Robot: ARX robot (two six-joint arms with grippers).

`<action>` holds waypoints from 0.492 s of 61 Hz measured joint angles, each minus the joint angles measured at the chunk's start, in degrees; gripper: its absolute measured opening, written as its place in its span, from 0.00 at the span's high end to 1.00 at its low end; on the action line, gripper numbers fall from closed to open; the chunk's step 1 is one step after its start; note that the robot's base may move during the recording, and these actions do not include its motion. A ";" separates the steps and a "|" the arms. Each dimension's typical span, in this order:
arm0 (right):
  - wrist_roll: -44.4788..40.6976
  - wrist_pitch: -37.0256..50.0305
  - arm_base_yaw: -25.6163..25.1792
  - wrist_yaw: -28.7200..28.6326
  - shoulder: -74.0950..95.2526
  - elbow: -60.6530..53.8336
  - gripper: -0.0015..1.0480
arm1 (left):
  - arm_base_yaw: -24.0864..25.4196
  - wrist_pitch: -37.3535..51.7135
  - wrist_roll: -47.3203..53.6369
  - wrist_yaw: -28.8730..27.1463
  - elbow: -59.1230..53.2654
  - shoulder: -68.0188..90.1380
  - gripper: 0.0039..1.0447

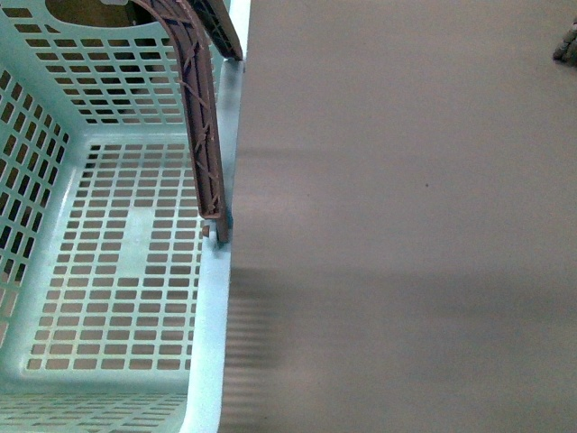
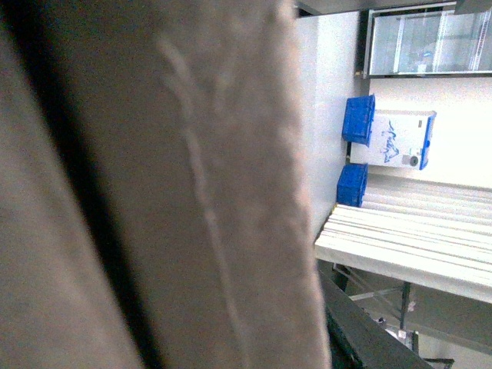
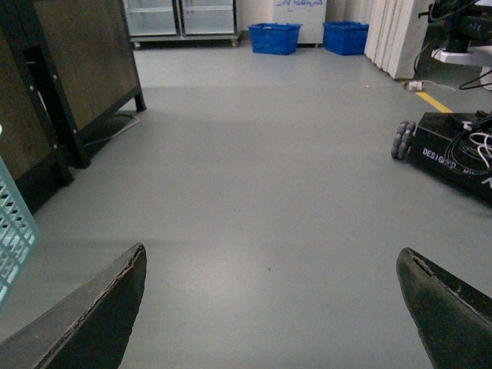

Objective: Pick mango and avocado into basket

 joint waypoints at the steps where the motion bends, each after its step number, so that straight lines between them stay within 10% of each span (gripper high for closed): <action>1: 0.00 0.00 0.00 0.00 0.00 0.00 0.08 | 0.00 0.00 0.00 0.00 0.00 0.00 0.72; 30: 0.00 0.00 0.00 -0.07 0.00 0.00 0.08 | -0.02 -0.15 -0.02 0.07 -0.04 0.13 0.72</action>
